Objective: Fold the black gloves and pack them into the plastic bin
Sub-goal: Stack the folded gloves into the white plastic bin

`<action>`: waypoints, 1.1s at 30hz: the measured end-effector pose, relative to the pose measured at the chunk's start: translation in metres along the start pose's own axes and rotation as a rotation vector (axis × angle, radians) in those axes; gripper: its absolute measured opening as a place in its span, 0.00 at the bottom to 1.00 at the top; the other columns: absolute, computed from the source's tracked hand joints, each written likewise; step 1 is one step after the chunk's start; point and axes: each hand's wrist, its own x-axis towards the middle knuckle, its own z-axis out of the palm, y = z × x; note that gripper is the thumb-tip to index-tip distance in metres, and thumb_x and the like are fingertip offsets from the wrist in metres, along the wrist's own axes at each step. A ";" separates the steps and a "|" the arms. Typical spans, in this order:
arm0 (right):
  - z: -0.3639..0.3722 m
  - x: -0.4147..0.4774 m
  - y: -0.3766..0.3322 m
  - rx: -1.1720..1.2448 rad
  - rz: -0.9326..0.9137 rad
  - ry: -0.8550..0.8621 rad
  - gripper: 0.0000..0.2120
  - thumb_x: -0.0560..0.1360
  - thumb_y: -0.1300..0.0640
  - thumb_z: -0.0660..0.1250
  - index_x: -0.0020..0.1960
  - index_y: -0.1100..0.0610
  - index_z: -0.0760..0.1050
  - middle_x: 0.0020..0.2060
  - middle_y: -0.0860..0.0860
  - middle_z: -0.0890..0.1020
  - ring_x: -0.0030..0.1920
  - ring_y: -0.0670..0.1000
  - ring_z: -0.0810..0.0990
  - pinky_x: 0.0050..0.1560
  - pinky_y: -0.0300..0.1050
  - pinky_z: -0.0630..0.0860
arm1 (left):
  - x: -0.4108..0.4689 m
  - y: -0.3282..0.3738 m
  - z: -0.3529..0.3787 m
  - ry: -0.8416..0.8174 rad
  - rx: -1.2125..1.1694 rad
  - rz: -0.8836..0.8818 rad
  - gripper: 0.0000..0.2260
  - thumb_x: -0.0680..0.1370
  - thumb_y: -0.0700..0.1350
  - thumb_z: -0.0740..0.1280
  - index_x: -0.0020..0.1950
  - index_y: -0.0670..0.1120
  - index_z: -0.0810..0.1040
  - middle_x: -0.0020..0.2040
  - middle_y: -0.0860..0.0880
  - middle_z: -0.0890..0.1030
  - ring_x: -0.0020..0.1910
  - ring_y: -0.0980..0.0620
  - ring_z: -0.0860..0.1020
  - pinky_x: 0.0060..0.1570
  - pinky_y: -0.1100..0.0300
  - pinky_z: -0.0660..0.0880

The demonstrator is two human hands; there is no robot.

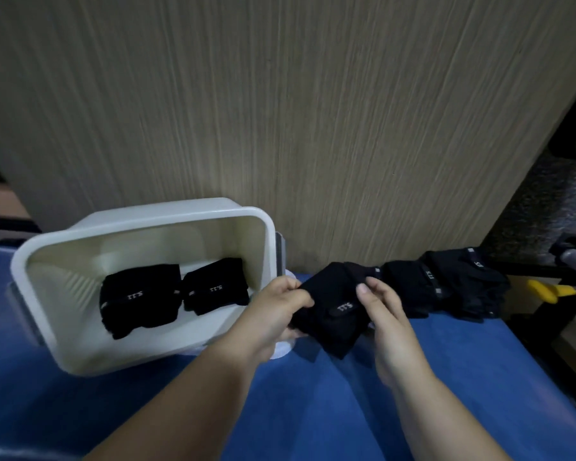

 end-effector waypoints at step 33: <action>0.176 -0.011 0.020 -0.046 0.132 -0.154 0.09 0.77 0.53 0.67 0.51 0.59 0.79 0.44 0.56 0.86 0.46 0.56 0.85 0.48 0.51 0.81 | -0.045 0.003 -0.132 0.563 0.315 0.310 0.06 0.77 0.49 0.68 0.46 0.47 0.77 0.36 0.53 0.81 0.35 0.61 0.80 0.33 0.69 0.72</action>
